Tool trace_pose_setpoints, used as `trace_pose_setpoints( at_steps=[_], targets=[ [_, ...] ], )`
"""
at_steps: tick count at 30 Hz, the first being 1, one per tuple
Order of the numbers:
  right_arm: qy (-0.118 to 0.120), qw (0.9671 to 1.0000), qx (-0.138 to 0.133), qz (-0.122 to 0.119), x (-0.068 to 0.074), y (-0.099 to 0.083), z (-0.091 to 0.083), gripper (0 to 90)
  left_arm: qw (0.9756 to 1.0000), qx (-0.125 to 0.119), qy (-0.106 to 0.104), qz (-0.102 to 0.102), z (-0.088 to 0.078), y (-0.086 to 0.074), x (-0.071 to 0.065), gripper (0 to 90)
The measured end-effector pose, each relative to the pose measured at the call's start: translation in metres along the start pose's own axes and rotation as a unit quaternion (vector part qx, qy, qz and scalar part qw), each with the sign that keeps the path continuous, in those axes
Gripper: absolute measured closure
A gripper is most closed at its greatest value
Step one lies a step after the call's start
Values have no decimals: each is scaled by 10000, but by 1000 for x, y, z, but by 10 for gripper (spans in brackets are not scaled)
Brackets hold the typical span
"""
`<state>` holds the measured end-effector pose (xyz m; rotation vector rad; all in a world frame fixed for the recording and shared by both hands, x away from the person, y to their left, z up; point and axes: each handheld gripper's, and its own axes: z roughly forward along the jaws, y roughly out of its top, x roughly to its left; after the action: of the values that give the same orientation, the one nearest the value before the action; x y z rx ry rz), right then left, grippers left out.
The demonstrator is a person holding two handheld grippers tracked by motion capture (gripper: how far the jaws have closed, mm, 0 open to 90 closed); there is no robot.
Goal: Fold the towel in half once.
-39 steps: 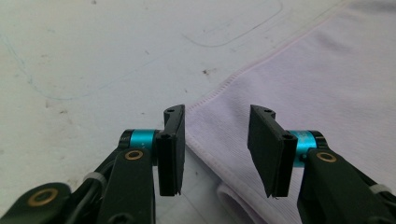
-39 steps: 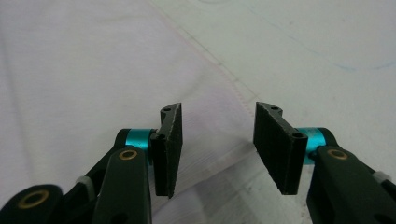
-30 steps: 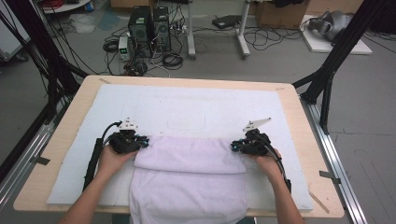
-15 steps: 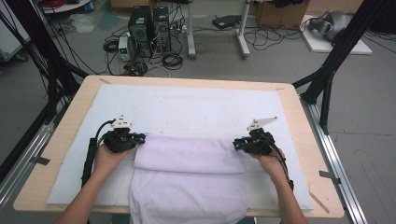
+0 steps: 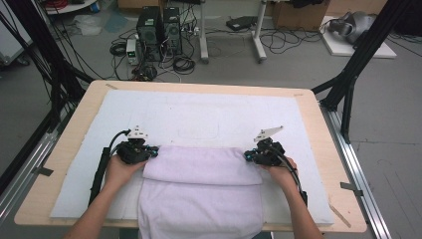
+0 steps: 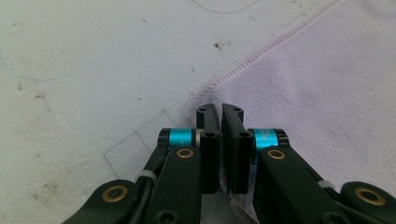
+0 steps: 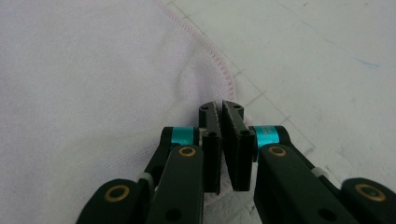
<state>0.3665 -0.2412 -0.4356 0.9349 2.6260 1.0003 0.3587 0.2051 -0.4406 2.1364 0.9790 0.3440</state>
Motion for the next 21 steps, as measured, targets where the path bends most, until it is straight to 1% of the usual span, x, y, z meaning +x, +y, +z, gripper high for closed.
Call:
trace_pose_setpoints(
  at_steps=[2,3,4,5,6,7,8,9,10,11,12,13,14,16,17,18,20,21],
  targets=[
    [79,10000,10,47,-1,0,-1,866,10000,4,24,2,-2,0,0,855],
    [89,10000,7,27,-1,1,-1,867,10000,-20,7,30,-4,1,1,855],
    [107,9999,-23,16,-1,1,-3,867,10000,-74,5,-23,-6,1,1,853],
    [132,9999,-81,38,-1,1,-5,867,9999,-144,-7,-12,-10,2,2,852],
    [178,9996,-197,44,-1,1,-9,867,9998,-202,-14,-45,-13,2,3,848],
    [168,9994,-289,40,-1,2,-12,867,9994,-323,-82,-130,-18,4,5,843],
    [239,9989,-399,62,-1,3,-18,867,9991,-372,-109,-168,-21,4,5,842],
    [281,9985,-477,45,-1,5,-22,867,9990,-404,-116,-146,-27,6,6,842],
    [349,9975,-616,-16,1,7,-29,867,9986,-504,-123,-130,-32,7,4,843],
    [401,9962,-768,-65,4,10,-38,867,9981,-592,-126,-95,-39,9,3,842],
    [438,9949,-892,-165,8,14,-46,867,9977,-666,-109,-27,-46,10,1,843],
    [447,9940,-963,-253,14,17,-54,867,9970,-771,-101,27,-53,11,-3,842],
    [446,9924,-1085,-369,19,18,-63,867,9961,-875,-86,99,-61,10,-7,839],
    [517,9891,-1273,-537,31,17,-77,866,9938,-1092,-77,171,-77,5,-18,831],
    [530,9882,-1291,-627,38,14,-83,866,9926,-1191,-100,228,-84,0,-25,831],
    [557,9872,-1325,-688,44,9,-88,867,9918,-1237,-118,298,-92,-6,-32,831],
    [726,9845,-1397,-770,59,-4,-97,867,9908,-1281,-121,423,-107,-20,-45,824],
    [865,9827,-1403,-847,67,-11,-101,867,9903,-1287,-210,473,-114,-27,-51,819]
  ],
)
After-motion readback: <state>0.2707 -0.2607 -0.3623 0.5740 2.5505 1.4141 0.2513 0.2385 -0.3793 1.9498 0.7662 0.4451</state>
